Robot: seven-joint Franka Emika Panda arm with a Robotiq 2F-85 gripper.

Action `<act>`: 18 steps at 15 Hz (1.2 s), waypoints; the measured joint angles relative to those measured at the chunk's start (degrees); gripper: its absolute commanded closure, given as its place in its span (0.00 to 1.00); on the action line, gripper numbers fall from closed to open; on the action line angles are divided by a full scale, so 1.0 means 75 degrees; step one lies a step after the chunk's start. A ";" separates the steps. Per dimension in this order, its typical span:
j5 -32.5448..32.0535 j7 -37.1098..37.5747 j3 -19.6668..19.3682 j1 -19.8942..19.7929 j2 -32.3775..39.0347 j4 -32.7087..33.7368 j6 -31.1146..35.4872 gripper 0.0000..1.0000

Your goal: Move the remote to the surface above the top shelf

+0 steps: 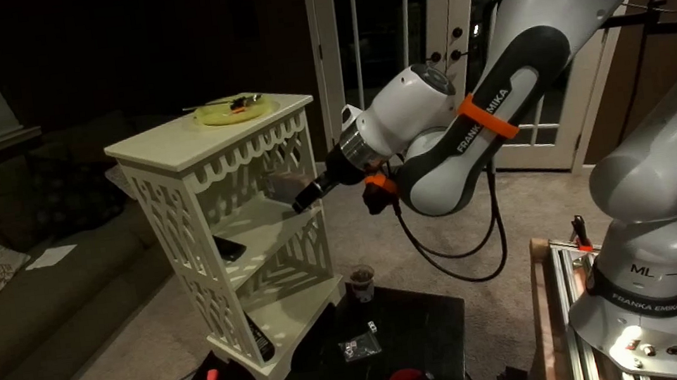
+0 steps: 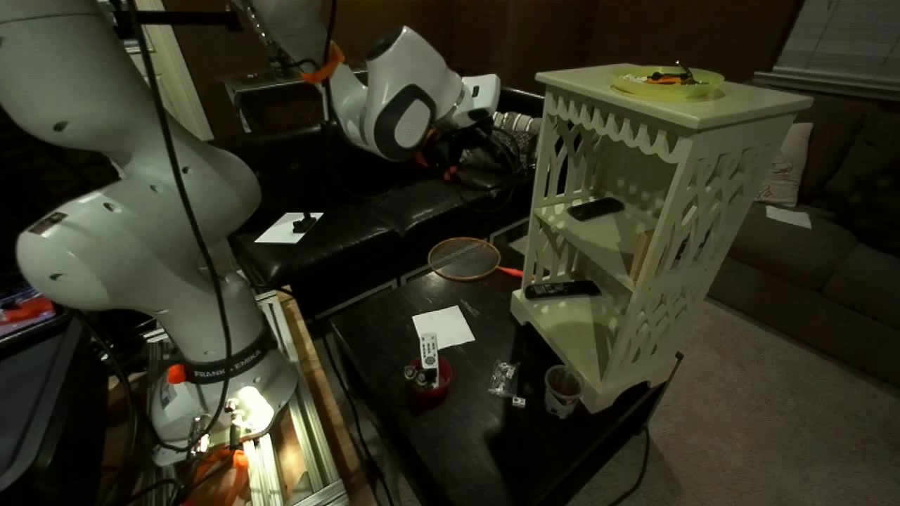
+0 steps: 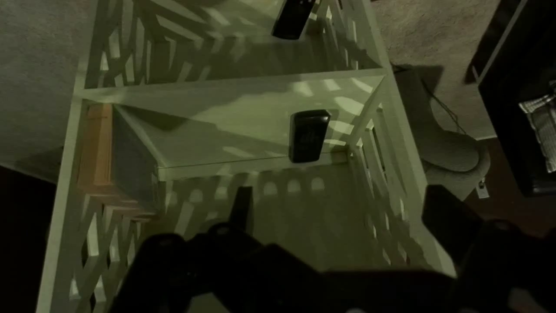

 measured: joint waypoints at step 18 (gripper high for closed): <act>0.0363 0.1305 0.8795 -0.7201 -0.1454 0.0873 0.0938 0.00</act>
